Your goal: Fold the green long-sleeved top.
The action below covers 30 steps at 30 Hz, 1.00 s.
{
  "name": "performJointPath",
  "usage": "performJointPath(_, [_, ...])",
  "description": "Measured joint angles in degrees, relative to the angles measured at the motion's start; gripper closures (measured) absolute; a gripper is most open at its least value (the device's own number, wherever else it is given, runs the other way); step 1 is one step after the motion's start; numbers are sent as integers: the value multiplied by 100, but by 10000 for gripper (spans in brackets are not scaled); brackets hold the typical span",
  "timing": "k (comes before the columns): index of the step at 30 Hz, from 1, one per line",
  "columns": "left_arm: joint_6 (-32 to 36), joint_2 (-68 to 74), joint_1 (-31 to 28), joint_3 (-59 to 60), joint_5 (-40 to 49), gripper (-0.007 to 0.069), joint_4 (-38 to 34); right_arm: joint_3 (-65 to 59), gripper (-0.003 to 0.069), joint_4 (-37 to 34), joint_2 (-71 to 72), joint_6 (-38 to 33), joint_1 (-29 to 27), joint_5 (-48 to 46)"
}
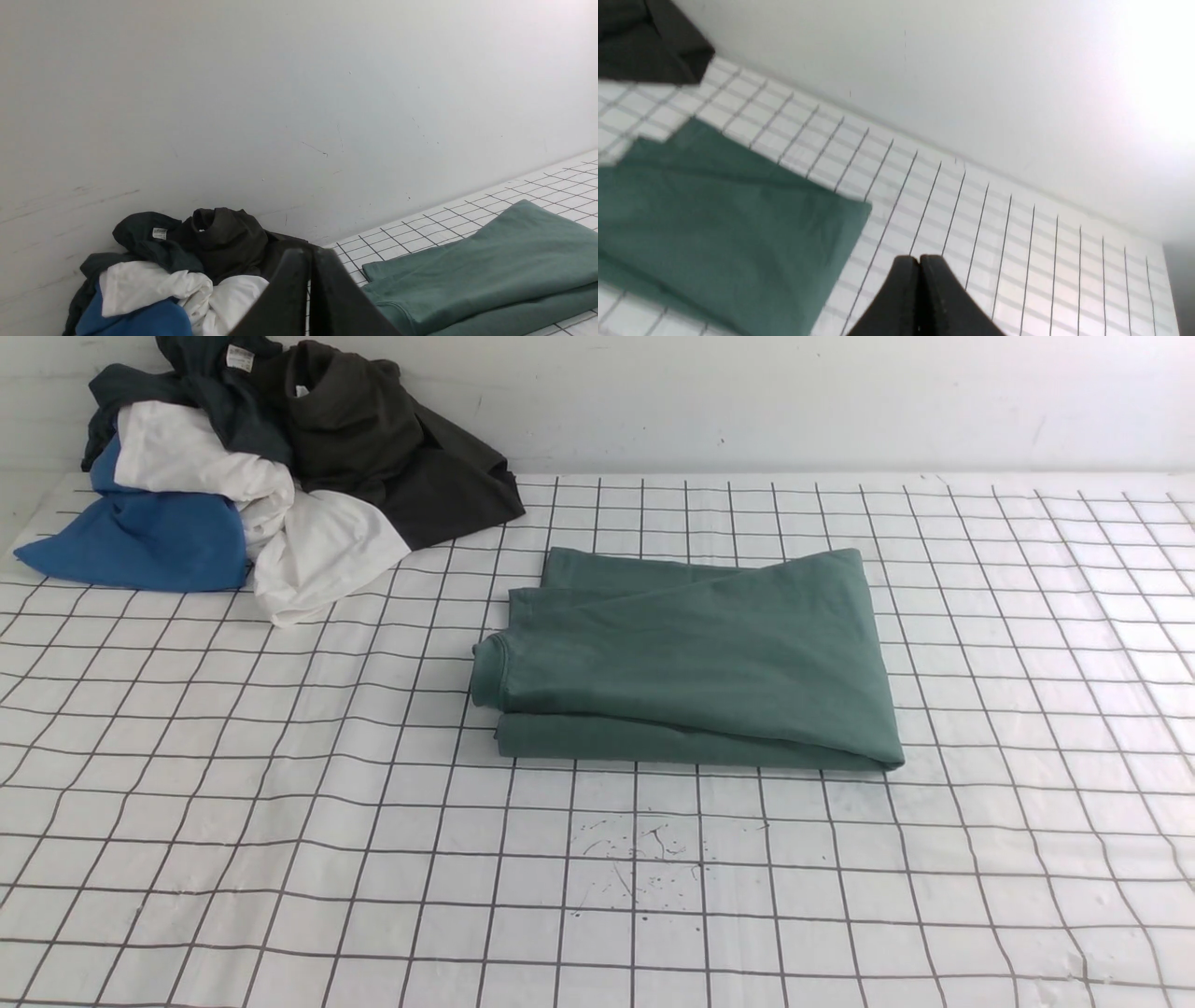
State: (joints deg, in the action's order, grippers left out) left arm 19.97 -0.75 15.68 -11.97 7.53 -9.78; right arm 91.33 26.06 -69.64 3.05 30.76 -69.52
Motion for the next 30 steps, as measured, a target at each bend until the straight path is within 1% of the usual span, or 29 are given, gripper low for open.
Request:
performJointPath(2, [11, 0, 0, 0, -8, 631, 0, -1229, 670, -148, 678, 136, 0, 382])
performJointPath(5, [28, 0, 0, 0, -8, 631, 0, -2956, 670, -466, 1686, 482, 0, 1396])
performJointPath(6, [28, 0, 0, 0, 5, 631, 0, -3658, 670, -642, 2128, 643, 0, 2011])
performJointPath(8, [28, 0, 0, 4, 31, 631, 0, -4759, 670, -857, 2804, 825, 0, 2828])
performJointPath(10, [23, 0, 0, 4, 32, 631, 0, -5649, 670, -1019, 3301, 926, 0, 3616])
performJointPath(11, [23, 0, 0, 4, 32, 631, 0, -5740, 670, -1033, 3347, 934, 0, 3699])
performJointPath(13, [23, 0, 0, 4, 36, 631, 0, -6792, 670, -1263, 3844, 980, 0, 4779])
performJointPath(14, [23, 0, 0, 4, 36, 631, 0, -6859, 670, -1263, 3874, 985, 0, 4779])
performJointPath(15, [23, 0, 0, 4, 52, 631, 0, -7319, 670, -1362, 4081, 991, 0, 5286])
performJointPath(16, [23, 0, 0, 4, 68, 631, 0, -7542, 670, -1402, 4196, 991, 0, 5584])
performJointPath(19, [23, 0, 0, 4, 117, 631, 0, -7955, 670, -1423, 4322, 997, 0, 5973])
performJointPath(30, [23, 0, 0, 4, 129, 631, -6, -8088, 670, -1457, 4328, 997, 0, 5955])
